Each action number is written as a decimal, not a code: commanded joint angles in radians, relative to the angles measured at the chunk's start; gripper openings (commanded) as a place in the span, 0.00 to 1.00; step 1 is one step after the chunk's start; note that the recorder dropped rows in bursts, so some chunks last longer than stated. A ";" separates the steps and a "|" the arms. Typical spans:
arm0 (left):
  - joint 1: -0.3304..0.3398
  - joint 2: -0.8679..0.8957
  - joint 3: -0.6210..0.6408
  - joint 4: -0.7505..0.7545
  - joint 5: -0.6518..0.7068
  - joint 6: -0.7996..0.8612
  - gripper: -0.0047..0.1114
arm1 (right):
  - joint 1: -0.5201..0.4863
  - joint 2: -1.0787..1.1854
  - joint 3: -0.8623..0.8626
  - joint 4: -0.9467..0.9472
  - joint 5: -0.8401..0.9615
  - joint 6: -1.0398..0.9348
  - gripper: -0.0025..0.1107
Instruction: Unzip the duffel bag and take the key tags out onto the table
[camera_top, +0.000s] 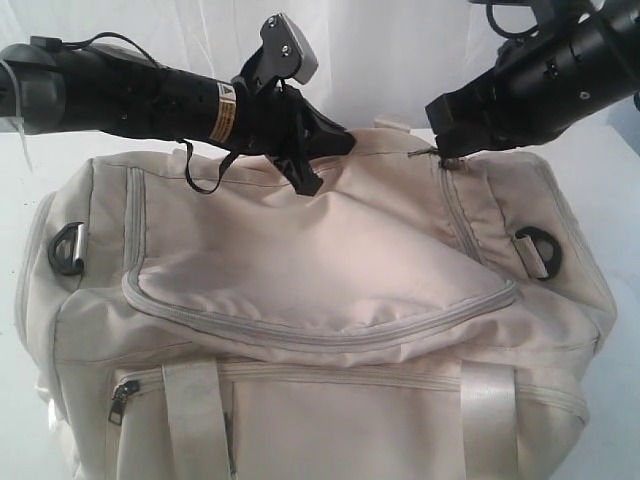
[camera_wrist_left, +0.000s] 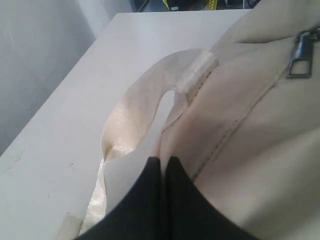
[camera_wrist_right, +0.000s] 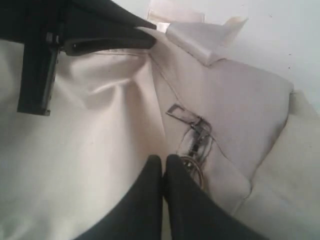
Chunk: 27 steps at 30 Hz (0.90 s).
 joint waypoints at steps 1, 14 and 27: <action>-0.004 -0.046 -0.023 -0.061 -0.008 -0.012 0.04 | -0.002 -0.021 0.001 -0.062 0.121 -0.008 0.02; -0.004 -0.046 -0.030 -0.156 -0.040 -0.001 0.04 | 0.000 -0.029 0.001 -0.067 0.204 -0.011 0.02; -0.009 -0.047 -0.030 -0.078 -0.329 0.011 0.69 | 0.000 -0.029 0.001 -0.074 0.073 -0.011 0.02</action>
